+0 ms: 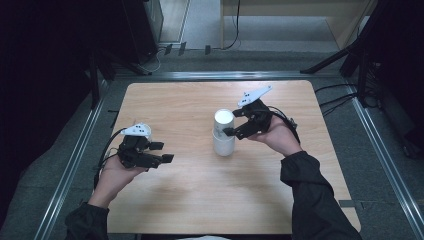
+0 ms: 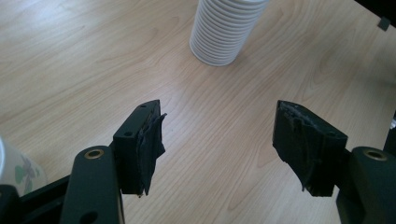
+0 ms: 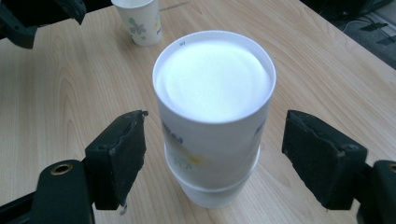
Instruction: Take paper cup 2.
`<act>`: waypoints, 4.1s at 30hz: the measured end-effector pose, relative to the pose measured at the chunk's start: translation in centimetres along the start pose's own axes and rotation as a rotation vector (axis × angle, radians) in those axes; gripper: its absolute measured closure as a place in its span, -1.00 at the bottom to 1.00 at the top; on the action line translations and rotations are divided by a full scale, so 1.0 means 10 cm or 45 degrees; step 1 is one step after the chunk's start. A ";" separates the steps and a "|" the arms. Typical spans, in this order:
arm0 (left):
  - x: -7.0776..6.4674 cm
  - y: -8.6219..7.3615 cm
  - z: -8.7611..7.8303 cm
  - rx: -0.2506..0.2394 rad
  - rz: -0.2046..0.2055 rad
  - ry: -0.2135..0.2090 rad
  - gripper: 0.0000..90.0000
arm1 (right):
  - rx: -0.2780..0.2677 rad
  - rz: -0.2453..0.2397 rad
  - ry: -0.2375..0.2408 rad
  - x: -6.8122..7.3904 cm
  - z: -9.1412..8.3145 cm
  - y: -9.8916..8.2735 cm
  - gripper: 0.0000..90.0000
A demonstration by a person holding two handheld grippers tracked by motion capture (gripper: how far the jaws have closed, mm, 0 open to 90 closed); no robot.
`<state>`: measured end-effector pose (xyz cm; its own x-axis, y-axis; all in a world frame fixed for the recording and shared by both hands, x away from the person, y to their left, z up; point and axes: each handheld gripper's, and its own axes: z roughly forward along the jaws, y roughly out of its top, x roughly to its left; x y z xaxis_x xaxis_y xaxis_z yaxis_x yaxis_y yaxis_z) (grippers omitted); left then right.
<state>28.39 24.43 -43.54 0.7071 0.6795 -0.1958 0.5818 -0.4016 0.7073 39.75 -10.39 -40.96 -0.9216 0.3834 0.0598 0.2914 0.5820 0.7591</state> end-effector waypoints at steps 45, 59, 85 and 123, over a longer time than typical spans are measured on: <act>-0.08 -0.03 0.18 0.066 0.077 -0.073 -0.31 | 0.096 -0.063 0.027 0.00 0.02 0.36 -0.25; -0.12 0.00 0.25 0.065 0.091 -0.082 -0.32 | 0.083 -0.063 0.022 0.00 0.02 0.35 -0.20; -0.09 0.47 0.92 0.018 0.065 -0.069 -0.34 | 0.041 -0.047 0.012 0.04 -0.06 0.42 -0.20; -0.04 0.70 1.25 -0.030 0.046 -0.077 -0.39 | 0.044 -0.026 -0.023 0.09 -0.09 0.36 -0.19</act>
<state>37.14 13.68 -47.01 0.7507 0.6262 -0.2104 0.5467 -0.4101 0.7301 39.78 -8.58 -37.57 -0.9229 0.3838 0.0323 0.2812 0.6142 0.7373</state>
